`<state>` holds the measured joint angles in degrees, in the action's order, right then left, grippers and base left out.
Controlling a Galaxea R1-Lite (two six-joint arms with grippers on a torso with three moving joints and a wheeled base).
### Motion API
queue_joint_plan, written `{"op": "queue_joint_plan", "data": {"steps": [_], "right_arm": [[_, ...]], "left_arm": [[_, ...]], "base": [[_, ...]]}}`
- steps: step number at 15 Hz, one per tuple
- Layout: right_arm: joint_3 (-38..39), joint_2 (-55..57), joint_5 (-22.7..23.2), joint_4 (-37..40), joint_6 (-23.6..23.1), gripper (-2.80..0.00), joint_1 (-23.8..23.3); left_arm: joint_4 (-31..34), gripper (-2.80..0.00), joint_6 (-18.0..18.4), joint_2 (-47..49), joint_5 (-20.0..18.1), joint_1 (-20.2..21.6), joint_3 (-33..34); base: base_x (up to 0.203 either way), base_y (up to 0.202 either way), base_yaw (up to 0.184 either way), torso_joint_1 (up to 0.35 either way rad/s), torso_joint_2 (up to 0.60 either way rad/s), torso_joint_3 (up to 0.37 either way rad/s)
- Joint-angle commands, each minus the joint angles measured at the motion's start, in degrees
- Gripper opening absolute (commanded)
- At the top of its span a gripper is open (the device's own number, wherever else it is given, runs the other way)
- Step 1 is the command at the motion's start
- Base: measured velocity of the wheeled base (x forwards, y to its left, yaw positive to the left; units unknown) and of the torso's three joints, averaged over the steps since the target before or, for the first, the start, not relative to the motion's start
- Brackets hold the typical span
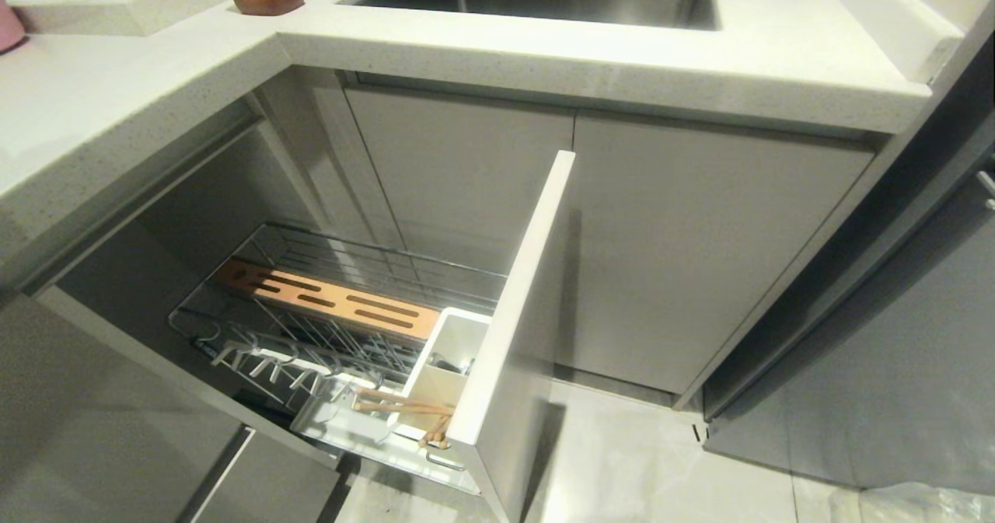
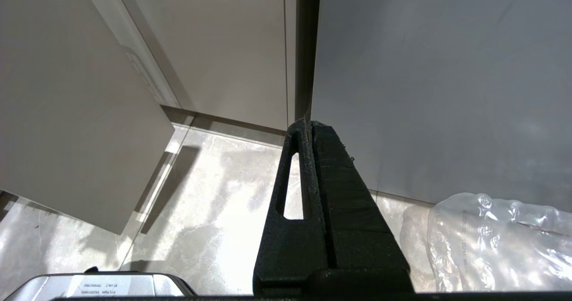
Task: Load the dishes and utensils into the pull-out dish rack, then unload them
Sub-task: Take the fork out of the cupboard
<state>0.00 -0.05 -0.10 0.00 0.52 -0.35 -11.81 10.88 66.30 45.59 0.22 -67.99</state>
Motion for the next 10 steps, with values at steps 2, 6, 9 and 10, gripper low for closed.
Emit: {"op": "queue_joint_plan", "data": {"steps": [2, 6, 9, 10], "right_arm": [[0.00, 0.05, 0.01, 0.00, 0.00, -2.80, 0.00], [0.00, 0.05, 0.01, 0.00, 0.00, -2.80, 0.00], [0.00, 0.05, 0.01, 0.00, 0.00, -2.80, 0.00], [0.00, 0.05, 0.01, 0.00, 0.00, -2.80, 0.00]], "left_arm": [[-0.15, -2.80, 0.37, -1.61, 0.16, -0.04, 2.77], [-0.32, -2.80, 0.28, -1.91, 0.20, -0.04, 4.56], [-0.81, -2.80, 0.49, -3.23, 0.20, -0.04, 4.44], [-0.85, -2.80, 0.69, -3.98, 0.22, 0.03, 4.47]], "base": [[0.000, 0.000, 0.000, 0.000, 0.00, 0.000], [0.000, 0.000, 0.000, 0.000, 0.00, 0.000], [0.000, 0.000, 0.000, 0.000, 0.00, 0.000], [0.000, 0.000, 0.000, 0.000, 0.00, 0.000]]}}
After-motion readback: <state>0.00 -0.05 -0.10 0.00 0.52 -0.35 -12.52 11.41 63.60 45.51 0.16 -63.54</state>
